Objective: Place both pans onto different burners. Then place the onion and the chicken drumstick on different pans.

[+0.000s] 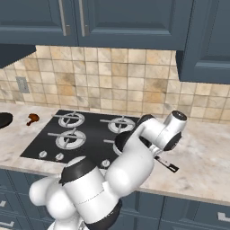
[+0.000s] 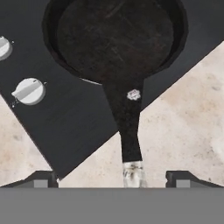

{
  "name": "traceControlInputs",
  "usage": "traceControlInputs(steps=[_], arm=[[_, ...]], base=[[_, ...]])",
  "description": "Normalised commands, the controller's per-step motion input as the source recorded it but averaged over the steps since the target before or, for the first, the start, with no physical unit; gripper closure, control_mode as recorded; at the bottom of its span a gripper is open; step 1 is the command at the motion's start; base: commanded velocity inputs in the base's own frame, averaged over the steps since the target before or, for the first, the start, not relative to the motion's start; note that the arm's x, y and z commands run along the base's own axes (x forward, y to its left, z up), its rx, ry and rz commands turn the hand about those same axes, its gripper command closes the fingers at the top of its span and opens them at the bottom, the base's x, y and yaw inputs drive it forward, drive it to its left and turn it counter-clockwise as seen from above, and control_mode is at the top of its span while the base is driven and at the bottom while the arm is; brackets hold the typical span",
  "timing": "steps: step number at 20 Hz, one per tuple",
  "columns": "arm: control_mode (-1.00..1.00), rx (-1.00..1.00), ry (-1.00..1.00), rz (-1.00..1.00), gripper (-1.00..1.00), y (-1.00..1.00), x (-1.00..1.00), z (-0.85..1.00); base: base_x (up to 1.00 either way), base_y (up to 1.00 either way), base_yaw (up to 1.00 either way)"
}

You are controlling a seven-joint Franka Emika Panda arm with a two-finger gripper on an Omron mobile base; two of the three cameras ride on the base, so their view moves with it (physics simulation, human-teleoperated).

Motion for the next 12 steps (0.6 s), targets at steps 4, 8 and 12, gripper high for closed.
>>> traceControlInputs(steps=[4,8,12], arm=[[-1.0,-0.01,0.0,0.0,-1.0,0.02,0.0,0.36],[-1.0,-0.05,0.05,-0.02,-1.0,0.23,0.01,0.41],[-1.0,-0.09,0.17,-0.14,-1.0,0.47,0.14,0.41]], base=[[0.0,0.0,0.0],[0.0,0.0,0.0],[0.0,0.0,0.0]])
